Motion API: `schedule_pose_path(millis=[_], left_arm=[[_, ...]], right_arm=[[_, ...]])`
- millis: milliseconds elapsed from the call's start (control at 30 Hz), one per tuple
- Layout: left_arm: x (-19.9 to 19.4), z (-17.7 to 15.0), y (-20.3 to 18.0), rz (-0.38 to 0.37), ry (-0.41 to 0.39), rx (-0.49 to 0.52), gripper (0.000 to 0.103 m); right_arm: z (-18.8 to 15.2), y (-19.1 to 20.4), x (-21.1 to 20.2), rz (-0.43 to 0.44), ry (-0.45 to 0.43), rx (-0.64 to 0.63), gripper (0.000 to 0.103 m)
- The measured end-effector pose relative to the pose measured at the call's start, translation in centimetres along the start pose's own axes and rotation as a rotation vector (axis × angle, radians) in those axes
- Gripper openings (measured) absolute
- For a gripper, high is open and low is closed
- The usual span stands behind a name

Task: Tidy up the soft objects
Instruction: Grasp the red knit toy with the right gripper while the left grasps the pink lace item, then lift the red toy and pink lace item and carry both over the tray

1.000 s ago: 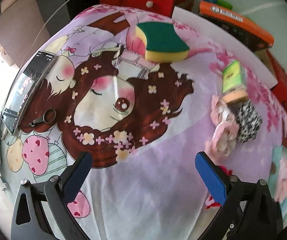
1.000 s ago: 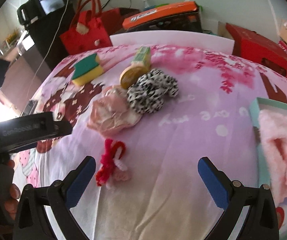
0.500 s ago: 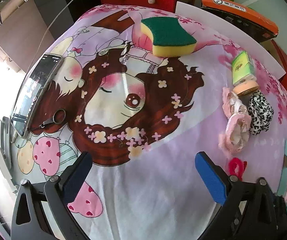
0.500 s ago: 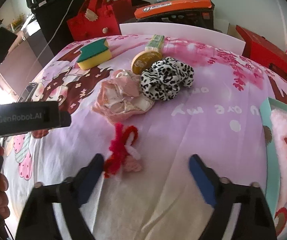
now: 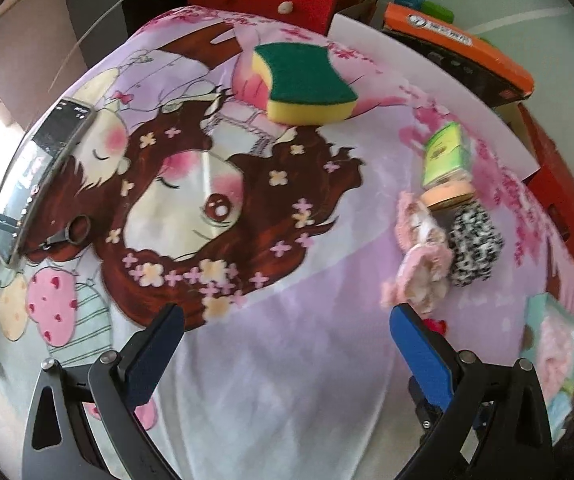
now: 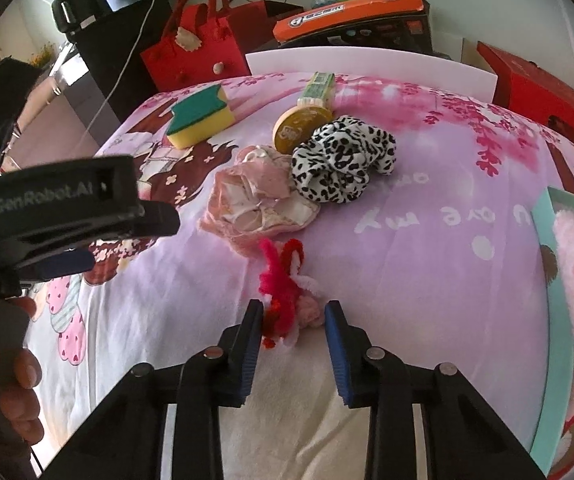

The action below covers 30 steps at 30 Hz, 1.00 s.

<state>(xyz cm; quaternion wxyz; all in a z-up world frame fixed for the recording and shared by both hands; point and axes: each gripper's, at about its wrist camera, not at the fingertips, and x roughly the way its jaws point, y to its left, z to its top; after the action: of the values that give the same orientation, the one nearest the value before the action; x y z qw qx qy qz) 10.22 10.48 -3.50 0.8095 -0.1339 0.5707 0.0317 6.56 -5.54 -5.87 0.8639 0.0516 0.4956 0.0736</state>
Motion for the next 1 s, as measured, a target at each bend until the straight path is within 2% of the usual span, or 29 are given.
schedule_pose_path(millis=[300,467,667,733,867,900,1000], left_arm=[[0.3,0.2,-1.8,-0.07,-0.003,0.009,0.102],[0.3,0.3,-2.5,-0.122,-0.034,0.008,0.102],[1.0,0.4,-4.7,-0.129,-0.033,0.062,0.098],[1.5,0.4,-5.6,-0.144,-0.026,0.077,0.083],[2.8,0.3,-6.9,-0.164,-0.003,0.105,0.068],[3.1,0.4,-7.2,-0.159,-0.006,0.109,0.06],[3.7,0.2,-7.2,-0.156,-0.02,0.101,0.044]], right_arm=[[0.3,-1.8,-0.7,-0.046,-0.021,0.03,0.027],[0.6,-3.4,-1.2,-0.094,-0.033,0.062,0.027],[0.8,-5.7,-2.2,-0.106,-0.045,0.125,0.027],[0.8,-6.2,-2.6,-0.111,-0.05,0.136,0.027],[0.8,-7.0,-3.2,-0.114,-0.061,0.157,0.027],[0.8,-7.0,-3.3,-0.114,-0.063,0.16,0.027],[0.8,-7.1,-3.4,-0.111,-0.063,0.164,0.027]])
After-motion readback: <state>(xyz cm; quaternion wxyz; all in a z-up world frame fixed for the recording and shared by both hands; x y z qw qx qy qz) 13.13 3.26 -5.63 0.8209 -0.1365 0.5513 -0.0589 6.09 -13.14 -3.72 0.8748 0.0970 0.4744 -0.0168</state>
